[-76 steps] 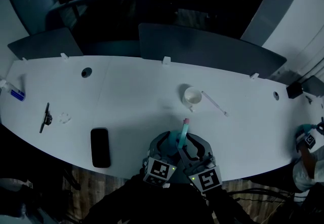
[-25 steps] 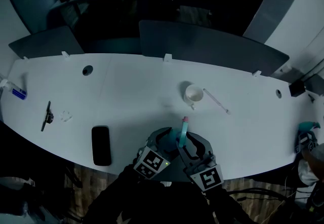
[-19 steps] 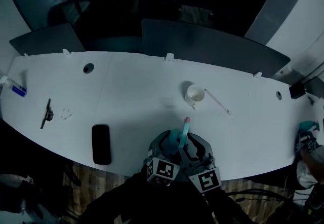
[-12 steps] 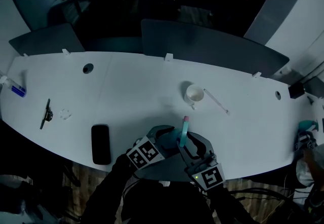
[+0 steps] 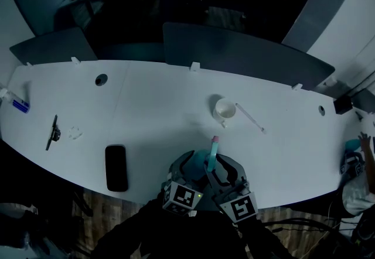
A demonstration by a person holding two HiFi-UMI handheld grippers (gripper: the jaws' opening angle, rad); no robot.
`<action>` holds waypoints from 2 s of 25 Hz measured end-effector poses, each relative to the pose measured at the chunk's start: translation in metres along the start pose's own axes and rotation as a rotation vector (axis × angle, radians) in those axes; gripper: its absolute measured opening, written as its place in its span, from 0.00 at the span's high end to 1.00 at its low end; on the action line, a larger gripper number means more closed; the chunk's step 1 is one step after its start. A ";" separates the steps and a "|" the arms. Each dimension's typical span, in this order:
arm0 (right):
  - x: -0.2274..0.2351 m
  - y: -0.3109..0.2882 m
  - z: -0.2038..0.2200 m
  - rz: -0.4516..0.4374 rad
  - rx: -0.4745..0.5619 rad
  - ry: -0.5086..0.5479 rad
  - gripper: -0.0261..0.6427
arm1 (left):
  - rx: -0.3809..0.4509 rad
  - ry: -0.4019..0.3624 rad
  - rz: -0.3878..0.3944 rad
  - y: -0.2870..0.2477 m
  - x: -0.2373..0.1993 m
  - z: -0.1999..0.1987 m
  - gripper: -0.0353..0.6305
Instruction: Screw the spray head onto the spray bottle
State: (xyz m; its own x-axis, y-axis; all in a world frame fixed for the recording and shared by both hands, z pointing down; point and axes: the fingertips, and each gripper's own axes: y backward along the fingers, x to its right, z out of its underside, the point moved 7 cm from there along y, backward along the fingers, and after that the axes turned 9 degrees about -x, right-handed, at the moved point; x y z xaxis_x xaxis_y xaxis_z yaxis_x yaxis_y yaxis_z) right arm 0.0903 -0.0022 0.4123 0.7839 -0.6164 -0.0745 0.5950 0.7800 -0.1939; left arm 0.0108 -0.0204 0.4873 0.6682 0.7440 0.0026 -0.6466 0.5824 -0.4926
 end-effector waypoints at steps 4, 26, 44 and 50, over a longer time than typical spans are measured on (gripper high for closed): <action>0.003 -0.001 0.000 -0.032 -0.013 0.012 0.76 | -0.022 -0.034 0.322 -0.004 -0.024 -0.006 0.32; 0.002 0.000 0.001 -0.035 0.014 -0.040 0.76 | -0.016 -0.105 0.382 -0.004 -0.020 -0.009 0.41; 0.001 -0.002 0.002 -0.031 0.017 -0.036 0.76 | -0.026 -0.115 0.416 -0.009 -0.023 -0.005 0.40; -0.001 -0.003 0.002 -0.009 0.014 -0.018 0.76 | 0.024 0.074 -0.035 -0.002 -0.001 -0.001 0.40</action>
State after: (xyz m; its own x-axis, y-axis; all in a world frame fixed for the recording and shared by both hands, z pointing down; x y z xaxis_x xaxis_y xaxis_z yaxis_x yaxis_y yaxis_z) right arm 0.0881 -0.0042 0.4148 0.7816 -0.6213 -0.0554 0.6042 0.7761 -0.1804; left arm 0.0121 -0.0230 0.4874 0.7150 0.6977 -0.0453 -0.6306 0.6156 -0.4727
